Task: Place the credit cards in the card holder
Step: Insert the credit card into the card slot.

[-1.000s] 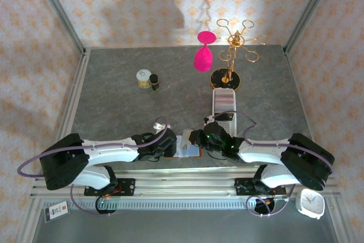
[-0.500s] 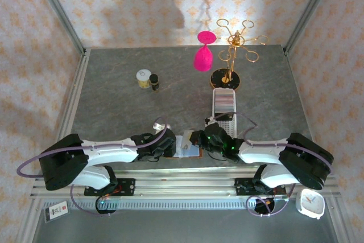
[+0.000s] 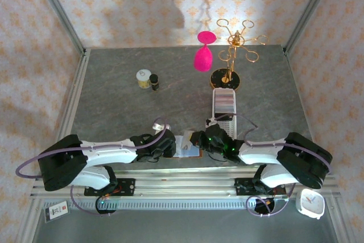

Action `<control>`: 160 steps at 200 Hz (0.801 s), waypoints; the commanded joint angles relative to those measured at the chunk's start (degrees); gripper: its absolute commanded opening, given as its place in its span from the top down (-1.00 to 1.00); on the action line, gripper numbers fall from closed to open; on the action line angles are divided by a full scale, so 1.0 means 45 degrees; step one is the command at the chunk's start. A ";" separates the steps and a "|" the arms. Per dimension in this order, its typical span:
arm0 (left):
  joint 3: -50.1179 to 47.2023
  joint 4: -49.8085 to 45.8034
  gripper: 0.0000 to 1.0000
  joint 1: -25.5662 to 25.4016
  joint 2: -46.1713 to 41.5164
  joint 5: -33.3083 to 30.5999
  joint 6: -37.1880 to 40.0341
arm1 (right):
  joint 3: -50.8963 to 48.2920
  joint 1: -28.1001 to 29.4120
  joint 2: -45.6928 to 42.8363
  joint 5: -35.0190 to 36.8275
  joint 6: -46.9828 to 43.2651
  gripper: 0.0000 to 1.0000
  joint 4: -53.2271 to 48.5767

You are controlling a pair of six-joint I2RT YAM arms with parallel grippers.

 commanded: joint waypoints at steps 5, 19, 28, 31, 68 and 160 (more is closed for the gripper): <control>-0.0452 -0.0612 0.32 -0.0100 0.0190 0.0199 -0.0207 | -0.0181 0.0085 0.0245 -0.0076 0.0088 1.00 0.0375; -0.0462 -0.0607 0.32 -0.0099 0.0188 0.0179 -0.0207 | -0.0218 0.0085 0.0343 -0.0163 0.0108 1.00 0.0442; -0.0471 -0.0569 0.32 -0.0100 0.0210 0.0201 -0.0225 | -0.0220 0.0087 0.0430 -0.0297 0.0127 1.00 0.0544; -0.0471 -0.0575 0.32 -0.0108 0.0211 0.0199 -0.0227 | -0.0218 0.0102 0.0453 -0.0340 0.0127 1.00 0.0567; -0.0491 -0.0510 0.32 -0.0108 0.0176 0.0114 -0.0189 | -0.0197 0.0271 0.0586 -0.0812 0.0069 1.00 0.0396; -0.0998 0.0315 0.22 -0.0127 -0.0350 -0.0312 -0.0442 | -0.0357 0.0343 0.1281 -0.1460 0.0196 1.00 0.0571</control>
